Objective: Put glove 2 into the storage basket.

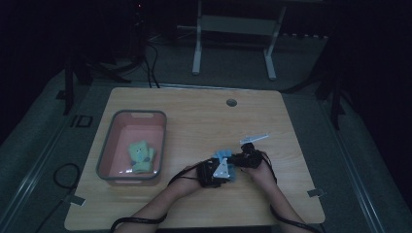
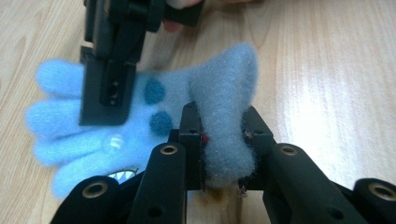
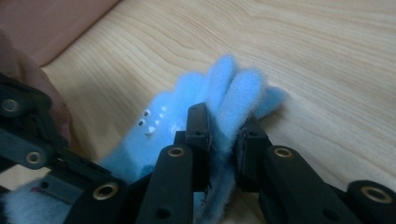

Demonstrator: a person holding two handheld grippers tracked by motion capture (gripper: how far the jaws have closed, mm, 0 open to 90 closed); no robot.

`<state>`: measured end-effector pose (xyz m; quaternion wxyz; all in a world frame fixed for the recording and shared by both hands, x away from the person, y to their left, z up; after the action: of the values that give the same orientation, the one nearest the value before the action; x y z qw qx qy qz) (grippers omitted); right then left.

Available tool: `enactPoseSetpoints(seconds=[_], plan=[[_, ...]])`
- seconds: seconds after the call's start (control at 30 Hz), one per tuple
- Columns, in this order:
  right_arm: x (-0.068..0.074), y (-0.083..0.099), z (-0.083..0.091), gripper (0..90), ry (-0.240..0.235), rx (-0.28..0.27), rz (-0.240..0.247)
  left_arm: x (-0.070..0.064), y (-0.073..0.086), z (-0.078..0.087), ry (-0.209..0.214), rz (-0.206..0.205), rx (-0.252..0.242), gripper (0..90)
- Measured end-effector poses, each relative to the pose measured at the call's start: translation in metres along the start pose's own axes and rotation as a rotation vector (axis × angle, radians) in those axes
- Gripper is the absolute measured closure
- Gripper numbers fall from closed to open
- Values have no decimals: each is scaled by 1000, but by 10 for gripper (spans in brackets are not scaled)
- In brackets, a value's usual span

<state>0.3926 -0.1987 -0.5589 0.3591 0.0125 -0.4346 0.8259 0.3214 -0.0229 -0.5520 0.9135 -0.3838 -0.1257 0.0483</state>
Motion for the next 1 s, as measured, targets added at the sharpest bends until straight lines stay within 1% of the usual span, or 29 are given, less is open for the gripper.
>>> enactPoseSetpoints(seconds=[0.03, 0.07, 0.17, 0.2, 0.23, 0.3, 0.43, 0.63, 0.8, 1.0], plan=[[1, -2, 1, 795, -9, -6, -1, 0, -1, 2, -1, -2, 1, 761], [3, -4, 2, 797, -9, -8, 3, 1, -2, 4, 2, -1, 2, 761], [10, -11, 4, 798, -8, -7, 28, 1, -5, 11, -8, -20, 16, 762], [12, -13, 5, 798, -10, -9, 35, 1, -6, 13, -9, -18, 15, 762], [14, -15, 5, 798, -17, -14, 38, 1, -7, 16, -10, -24, 21, 762], [18, -19, 7, 799, -18, -14, 50, 1, -9, 23, -18, -39, 28, 762], [26, -27, 9, 801, -40, -30, 50, 1, -14, 37, -26, -55, 35, 761], [36, -42, 12, 800, -52, -50, 64, 5, -18, 56, -42, -70, 52, 761], [46, -53, 9, 801, -61, -56, 80, 7, -18, 70, -52, -67, 60, 761], [55, -63, 4, 802, -79, -61, 88, 10, -14, 83, -61, -65, 72, 761]])
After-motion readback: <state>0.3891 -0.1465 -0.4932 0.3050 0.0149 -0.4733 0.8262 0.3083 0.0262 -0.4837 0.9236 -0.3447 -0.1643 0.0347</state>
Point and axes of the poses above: each handheld gripper's, and its own axes: z roughly backward along the jaws, y roughly out of its underside, x roughly to its left, the point moved 1 cm from there along -z, roughly forward along the jaws, and after that the axes turned 3 degrees about -x, right-handed, at the moved point
